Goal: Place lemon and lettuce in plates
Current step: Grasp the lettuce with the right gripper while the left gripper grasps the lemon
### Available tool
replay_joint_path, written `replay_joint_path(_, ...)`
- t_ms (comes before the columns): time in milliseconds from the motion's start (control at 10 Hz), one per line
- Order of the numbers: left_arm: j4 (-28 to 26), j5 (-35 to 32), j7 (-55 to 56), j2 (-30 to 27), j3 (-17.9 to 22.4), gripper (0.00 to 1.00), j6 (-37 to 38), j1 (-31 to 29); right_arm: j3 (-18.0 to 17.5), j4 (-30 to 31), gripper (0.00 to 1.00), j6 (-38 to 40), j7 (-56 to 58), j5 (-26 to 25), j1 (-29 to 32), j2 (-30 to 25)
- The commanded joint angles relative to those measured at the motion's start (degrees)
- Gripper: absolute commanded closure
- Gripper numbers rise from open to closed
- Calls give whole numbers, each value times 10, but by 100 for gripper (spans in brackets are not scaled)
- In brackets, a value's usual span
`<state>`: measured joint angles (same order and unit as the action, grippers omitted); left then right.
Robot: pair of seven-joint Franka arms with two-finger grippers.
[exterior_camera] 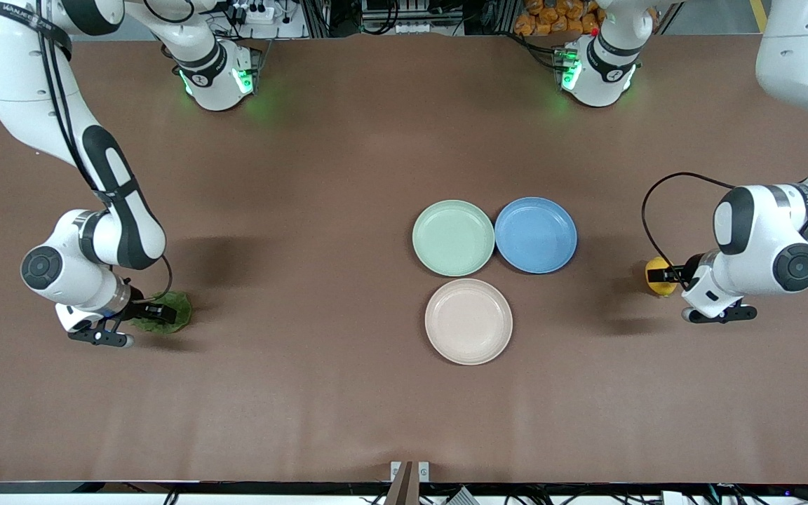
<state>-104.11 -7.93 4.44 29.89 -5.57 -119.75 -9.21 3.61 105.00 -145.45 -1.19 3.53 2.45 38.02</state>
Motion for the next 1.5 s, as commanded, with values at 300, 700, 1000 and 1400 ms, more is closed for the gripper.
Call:
replay_joint_path(300,5,-14,-7,35,-3,0,-18,-9,-12,-15,100,-27,1,15,5,9)
replay_joint_path(700,4,-15,-7,50,-4,3,-23,-9,-16,-37,100,57,-1,17,5,-47)
replay_joint_path(1000,3,-12,24,50,-4,98,-23,-3,-16,-94,100,195,-19,42,-7,-88)
replay_joint_path(1400,15,-8,28,22,-15,100,-23,1,-29,-133,100,284,-173,43,-74,-118)
